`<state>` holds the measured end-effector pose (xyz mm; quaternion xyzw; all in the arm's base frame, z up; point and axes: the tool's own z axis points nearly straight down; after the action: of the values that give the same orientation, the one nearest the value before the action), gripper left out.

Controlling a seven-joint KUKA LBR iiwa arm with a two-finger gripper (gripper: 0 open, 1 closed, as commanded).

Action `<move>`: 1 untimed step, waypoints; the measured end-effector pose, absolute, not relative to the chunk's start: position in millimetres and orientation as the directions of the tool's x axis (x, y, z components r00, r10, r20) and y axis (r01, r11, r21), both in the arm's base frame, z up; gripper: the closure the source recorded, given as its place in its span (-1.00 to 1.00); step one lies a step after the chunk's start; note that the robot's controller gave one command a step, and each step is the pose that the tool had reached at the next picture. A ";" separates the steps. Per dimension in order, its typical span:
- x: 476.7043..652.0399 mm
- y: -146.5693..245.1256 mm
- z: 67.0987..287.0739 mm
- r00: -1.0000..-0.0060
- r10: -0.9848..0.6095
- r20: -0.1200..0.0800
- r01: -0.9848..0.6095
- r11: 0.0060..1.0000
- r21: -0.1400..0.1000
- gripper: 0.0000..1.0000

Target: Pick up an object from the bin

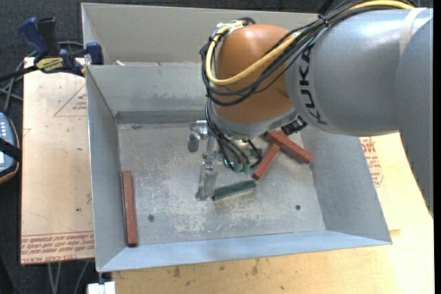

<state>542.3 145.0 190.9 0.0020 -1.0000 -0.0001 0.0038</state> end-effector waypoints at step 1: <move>544.2 144.1 195.6 -1.000 0.000 -0.001 0.000 1.000 0.001 -1.00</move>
Offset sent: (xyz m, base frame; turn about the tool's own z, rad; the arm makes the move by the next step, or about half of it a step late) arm 0.0056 -0.0900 -0.1209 0.0935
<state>544.2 144.1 195.6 0.0002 -1.0000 -0.0007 -0.0003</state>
